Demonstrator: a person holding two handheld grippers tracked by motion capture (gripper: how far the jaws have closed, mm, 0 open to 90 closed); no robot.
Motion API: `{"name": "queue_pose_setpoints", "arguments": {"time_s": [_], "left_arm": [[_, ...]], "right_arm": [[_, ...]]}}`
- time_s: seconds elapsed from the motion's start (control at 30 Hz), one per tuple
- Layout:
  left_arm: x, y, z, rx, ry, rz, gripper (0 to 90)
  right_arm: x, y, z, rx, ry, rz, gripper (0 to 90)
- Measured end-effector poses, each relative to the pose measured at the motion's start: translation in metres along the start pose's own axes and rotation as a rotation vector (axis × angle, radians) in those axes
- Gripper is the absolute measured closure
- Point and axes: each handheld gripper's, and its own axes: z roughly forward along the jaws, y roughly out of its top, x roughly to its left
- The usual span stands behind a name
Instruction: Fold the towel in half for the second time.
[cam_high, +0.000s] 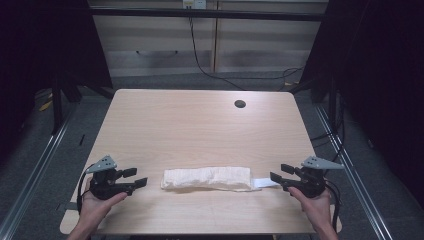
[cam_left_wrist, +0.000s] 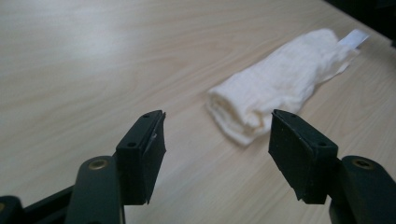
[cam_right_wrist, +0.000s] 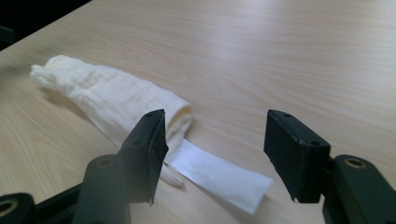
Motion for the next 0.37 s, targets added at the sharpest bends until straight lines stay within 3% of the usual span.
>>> {"name": "queue_pose_setpoints", "arguments": {"time_s": [0.1,0.2,0.27,0.37], "left_arm": [[0.008,-0.006,-0.004,0.002,0.043,-0.016,32.9],[0.016,-0.010,0.000,-0.002,0.061,-0.045,29.7],[0.017,-0.012,0.004,0.006,0.053,-0.058,29.0],[0.014,-0.014,0.010,0.034,0.045,-0.037,26.4]], "right_arm": [[-0.006,-0.012,-0.005,-0.004,-0.034,0.035,38.3],[-0.013,-0.020,-0.007,0.015,-0.084,0.048,33.9],[-0.017,-0.024,-0.005,0.029,-0.102,0.054,33.1],[-0.019,-0.026,0.000,0.062,-0.140,0.046,30.9]]}}
